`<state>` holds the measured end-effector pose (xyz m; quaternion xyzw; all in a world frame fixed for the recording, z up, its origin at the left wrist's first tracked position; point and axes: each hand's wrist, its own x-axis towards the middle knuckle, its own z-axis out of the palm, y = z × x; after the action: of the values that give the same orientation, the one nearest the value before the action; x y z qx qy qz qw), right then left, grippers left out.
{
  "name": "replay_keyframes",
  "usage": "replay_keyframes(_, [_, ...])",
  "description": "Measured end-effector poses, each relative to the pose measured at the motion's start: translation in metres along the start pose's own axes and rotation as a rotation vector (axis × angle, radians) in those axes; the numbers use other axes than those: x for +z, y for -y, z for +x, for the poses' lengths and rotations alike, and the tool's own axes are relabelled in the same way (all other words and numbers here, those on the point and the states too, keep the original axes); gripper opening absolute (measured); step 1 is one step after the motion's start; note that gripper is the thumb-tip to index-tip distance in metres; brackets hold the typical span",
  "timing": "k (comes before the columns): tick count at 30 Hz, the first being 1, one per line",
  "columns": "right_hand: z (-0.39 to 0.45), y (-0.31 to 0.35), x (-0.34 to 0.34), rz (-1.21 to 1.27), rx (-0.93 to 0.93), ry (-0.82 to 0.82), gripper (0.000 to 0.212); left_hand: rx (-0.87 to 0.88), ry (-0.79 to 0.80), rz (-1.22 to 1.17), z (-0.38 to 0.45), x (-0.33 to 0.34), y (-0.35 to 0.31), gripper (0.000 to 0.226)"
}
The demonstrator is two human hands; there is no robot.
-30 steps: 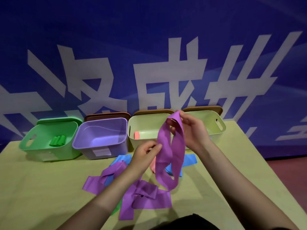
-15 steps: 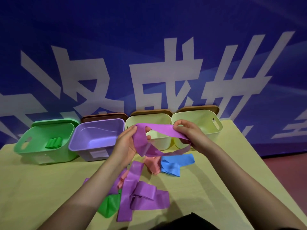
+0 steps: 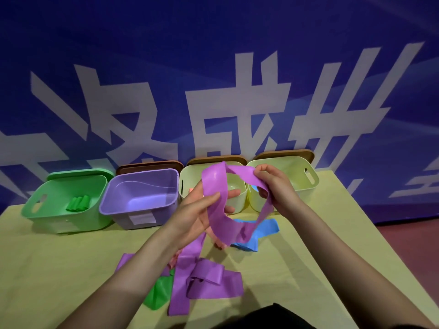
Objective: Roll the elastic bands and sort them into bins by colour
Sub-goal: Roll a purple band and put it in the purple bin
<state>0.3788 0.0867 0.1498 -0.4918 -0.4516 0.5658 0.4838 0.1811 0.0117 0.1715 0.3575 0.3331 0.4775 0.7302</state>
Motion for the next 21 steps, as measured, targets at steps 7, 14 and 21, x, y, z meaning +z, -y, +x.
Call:
replay_keyframes(7, [0.006,0.008,-0.019,0.138,-0.021,-0.063,0.022,0.01,-0.22,0.062,0.001,-0.008,-0.005,0.023])
replay_keyframes(14, [-0.009,-0.005,-0.022,-0.465,0.146,0.427,0.042,0.155,-0.425,-0.155,0.016,-0.028,-0.036,0.05])
replay_keyframes(21, [-0.018,-0.027,-0.022,0.084,0.192,0.668,0.029,0.168,-0.571,-0.205,0.02,-0.065,-0.05,0.035])
